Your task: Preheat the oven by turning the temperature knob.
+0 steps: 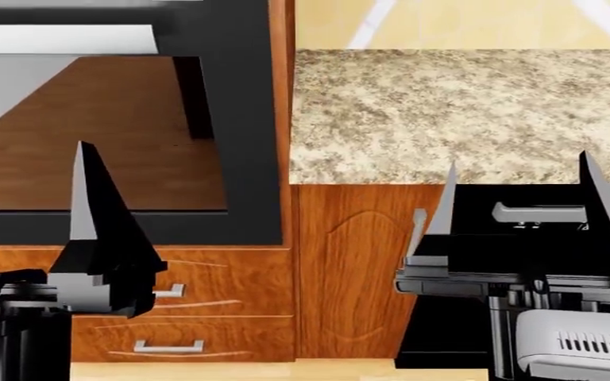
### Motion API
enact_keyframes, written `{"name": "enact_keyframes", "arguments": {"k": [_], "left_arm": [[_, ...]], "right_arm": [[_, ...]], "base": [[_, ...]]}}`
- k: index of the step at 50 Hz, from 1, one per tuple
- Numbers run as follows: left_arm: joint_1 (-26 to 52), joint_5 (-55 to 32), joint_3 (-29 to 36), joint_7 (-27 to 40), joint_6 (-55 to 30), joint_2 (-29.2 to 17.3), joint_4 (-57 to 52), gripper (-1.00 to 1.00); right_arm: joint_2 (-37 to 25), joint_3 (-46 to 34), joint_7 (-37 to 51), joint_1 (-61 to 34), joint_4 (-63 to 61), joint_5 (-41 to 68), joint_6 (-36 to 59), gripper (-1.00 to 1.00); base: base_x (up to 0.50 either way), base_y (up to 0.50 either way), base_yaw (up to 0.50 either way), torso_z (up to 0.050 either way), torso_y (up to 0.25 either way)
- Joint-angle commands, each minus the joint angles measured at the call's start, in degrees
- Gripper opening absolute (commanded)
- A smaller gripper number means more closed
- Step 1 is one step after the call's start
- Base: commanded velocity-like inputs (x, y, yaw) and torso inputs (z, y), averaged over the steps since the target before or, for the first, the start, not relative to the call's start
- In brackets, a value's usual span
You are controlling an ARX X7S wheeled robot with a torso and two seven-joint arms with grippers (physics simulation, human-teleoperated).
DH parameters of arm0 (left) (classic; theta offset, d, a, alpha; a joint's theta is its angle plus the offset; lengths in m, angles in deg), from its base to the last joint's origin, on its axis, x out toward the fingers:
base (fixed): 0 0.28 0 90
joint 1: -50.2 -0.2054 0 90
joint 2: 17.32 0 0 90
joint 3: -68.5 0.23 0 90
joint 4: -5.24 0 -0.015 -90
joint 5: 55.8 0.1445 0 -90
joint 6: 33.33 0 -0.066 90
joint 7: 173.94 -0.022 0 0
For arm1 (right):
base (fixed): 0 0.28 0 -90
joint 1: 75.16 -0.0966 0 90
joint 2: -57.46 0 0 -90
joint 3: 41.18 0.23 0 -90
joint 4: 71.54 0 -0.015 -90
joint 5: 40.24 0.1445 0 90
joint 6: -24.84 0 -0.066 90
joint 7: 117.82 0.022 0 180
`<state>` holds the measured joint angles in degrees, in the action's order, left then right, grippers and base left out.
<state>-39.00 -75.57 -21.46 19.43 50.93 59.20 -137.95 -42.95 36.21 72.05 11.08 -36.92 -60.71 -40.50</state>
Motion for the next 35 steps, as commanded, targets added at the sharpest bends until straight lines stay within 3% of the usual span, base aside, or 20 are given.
{"name": "enact_keyframes", "arguments": {"k": [1,29,35], "left_arm": [[-0.38,-0.98,0.20,0.09,0.58,-0.67,-0.23,1.00],[-0.18,-2.09,0.37,1.44,0.63,-2.08,-0.71,1.00],[0.26,-1.54,0.34,3.33,-1.41,-2.36,-2.23,1.00]], "right_arm": [[-0.35,-0.31,0.29,0.46,-0.17,0.12,-0.16,1.00],[-0.70,-0.76,0.62,0.29,-0.51,0.48,0.48,1.00],[-0.65,-0.87,0.73,0.50,-1.73,0.56,0.28,1.00]], "base": [[0.00,0.00,0.00,0.048,0.000],[0.00,0.00,0.00,0.050,0.000],[0.00,0.00,0.00,0.016,0.000]]}}
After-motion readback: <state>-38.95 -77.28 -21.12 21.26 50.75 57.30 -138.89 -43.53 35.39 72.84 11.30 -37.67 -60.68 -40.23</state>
